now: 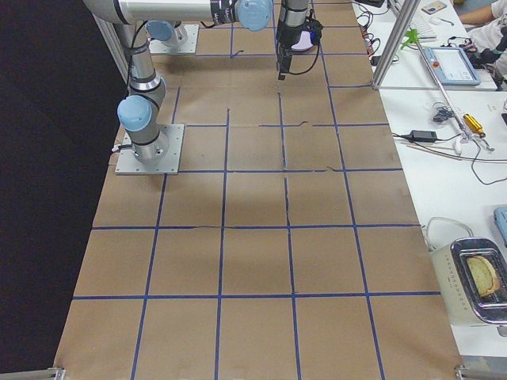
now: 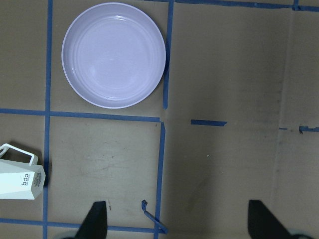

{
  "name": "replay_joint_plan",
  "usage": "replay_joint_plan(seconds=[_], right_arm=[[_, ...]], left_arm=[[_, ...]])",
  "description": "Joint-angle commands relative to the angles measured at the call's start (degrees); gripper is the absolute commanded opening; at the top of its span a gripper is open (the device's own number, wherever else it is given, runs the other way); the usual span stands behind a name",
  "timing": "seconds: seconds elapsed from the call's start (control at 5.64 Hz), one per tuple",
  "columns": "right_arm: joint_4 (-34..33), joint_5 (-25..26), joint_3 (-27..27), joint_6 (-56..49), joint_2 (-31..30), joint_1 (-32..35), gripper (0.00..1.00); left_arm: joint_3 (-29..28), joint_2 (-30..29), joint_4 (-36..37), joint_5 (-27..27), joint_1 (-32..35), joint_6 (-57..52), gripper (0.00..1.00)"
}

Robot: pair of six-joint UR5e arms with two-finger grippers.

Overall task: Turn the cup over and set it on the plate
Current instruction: 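Move the left gripper down and back toward the white cup lying on its side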

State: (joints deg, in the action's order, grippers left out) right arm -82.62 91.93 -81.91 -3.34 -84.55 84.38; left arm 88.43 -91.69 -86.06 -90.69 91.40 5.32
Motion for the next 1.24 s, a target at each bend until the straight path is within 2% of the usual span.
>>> replay_joint_plan(seconds=[0.0,0.35,0.53,0.71,1.06], right_arm=[[0.00,0.00,0.00,0.00,0.00,0.00,1.00],[0.00,0.00,0.00,0.00,0.00,0.00,1.00],[0.00,0.00,0.00,0.00,0.00,0.00,1.00],[0.00,0.00,0.00,0.00,0.00,0.00,1.00],[0.00,0.00,0.00,0.00,0.00,0.00,1.00]], left_arm=[[0.33,0.36,0.54,-0.10,-0.17,-0.05,0.98],[0.16,0.98,0.37,0.07,-2.35,-3.36,0.98],[-0.27,2.20,-1.46,-0.02,-7.24,-11.22,0.98],[0.42,3.95,-4.09,3.72,-12.86,-18.87,0.98],[0.25,6.16,-10.41,4.29,-25.77,-33.03,0.98]])
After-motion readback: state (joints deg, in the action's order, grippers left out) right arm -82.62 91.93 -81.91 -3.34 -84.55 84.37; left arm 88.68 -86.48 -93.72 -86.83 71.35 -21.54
